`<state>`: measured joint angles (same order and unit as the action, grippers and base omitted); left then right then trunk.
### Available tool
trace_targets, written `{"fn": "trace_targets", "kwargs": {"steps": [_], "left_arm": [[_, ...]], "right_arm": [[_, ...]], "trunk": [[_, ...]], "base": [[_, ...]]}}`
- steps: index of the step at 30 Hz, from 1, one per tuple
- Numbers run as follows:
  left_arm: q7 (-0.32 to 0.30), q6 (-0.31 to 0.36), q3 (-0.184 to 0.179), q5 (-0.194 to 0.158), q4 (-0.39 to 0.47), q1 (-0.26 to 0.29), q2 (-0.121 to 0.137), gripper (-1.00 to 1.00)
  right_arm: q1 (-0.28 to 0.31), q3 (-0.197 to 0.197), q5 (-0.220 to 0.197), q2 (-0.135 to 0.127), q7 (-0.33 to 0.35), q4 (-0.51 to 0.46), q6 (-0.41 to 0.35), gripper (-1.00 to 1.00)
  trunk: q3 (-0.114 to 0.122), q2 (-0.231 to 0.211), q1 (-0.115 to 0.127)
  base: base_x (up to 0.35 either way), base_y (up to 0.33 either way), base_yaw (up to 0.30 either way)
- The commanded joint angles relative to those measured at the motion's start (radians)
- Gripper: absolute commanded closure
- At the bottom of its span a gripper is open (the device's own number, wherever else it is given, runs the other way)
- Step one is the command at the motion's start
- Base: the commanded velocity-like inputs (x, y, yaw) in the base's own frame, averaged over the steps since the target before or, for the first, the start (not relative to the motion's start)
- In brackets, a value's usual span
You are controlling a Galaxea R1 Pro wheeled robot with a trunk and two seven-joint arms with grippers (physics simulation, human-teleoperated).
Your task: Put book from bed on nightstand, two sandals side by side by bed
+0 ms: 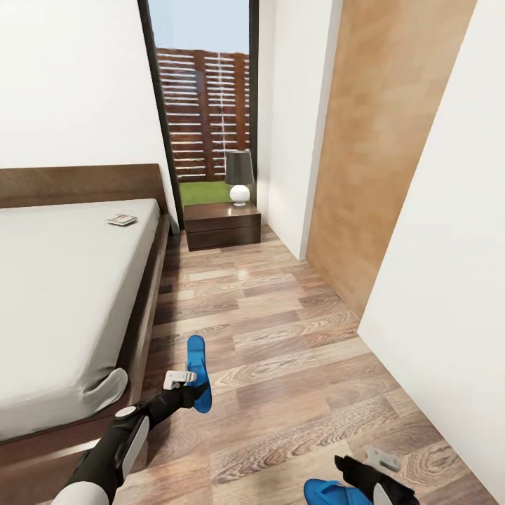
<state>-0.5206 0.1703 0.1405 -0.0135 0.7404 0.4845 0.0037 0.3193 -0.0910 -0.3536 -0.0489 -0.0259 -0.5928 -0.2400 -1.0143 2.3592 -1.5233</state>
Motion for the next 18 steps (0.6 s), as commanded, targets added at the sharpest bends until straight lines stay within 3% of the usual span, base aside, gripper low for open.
{"fn": "trace_targets", "kwargs": {"steps": [1, 3, 8, 10, 11, 12, 17, 18], "left_arm": [[-0.007, 0.01, 0.003, -0.003, 0.002, 0.0, -0.001, 1.0], [-0.006, 0.01, 0.003, -0.004, 0.001, 0.0, -0.001, 1.0], [-0.005, 0.012, 0.002, -0.005, 0.0, 0.0, -0.003, 1.0], [-0.005, 0.012, 0.003, -0.005, 0.0, 0.0, -0.004, 1.0], [-0.005, 0.012, 0.003, -0.007, 0.0, 0.0, -0.004, 1.0], [-0.005, 0.011, 0.003, -0.007, 0.0, 0.0, -0.004, 1.0], [-0.001, 0.008, 0.006, -0.009, -0.001, 0.0, -0.014, 1.0], [0.0, 0.008, 0.006, -0.009, -0.001, 0.0, -0.015, 1.0]], "right_arm": [[0.001, -0.003, -0.056, 0.029, -0.081, -0.017, -0.004, -1.0], [0.001, -0.007, -0.124, 0.062, -0.198, -0.066, 0.001, -1.0], [0.001, -0.009, -0.185, 0.091, -0.358, -0.153, 0.07, -1.0], [0.001, -0.01, -0.251, 0.093, -0.399, -0.16, 0.076, -1.0], [0.001, -0.01, -0.334, 0.093, -0.41, -0.162, 0.074, -1.0], [0.001, -0.011, -0.375, 0.093, -0.414, -0.162, 0.073, -1.0], [0.001, -0.012, -0.936, 0.08, -0.429, -0.163, 0.018, -1.0], [0.001, -0.012, -0.978, 0.078, -0.429, -0.163, 0.013, -1.0]], "trunk": [[-0.001, 0.0, 0.0], [-0.001, 0.0, 0.0], [-0.001, 0.0, 0.0], [-0.001, 0.0, 0.0], [-0.001, 0.0, 0.0], [-0.001, 0.0, 0.0], [-0.001, 0.0, 0.0], [-0.001, 0.0, 0.0]], "base": [[0.0, 0.0, 0.0], [0.0, 0.0, 0.0], [0.0, 0.0, 0.0], [0.0, 0.0, 0.0], [0.0, 0.0, 0.0], [0.0, 0.0, 0.0], [0.0, 0.0, 0.0], [0.0, 0.0, 0.0]]}}
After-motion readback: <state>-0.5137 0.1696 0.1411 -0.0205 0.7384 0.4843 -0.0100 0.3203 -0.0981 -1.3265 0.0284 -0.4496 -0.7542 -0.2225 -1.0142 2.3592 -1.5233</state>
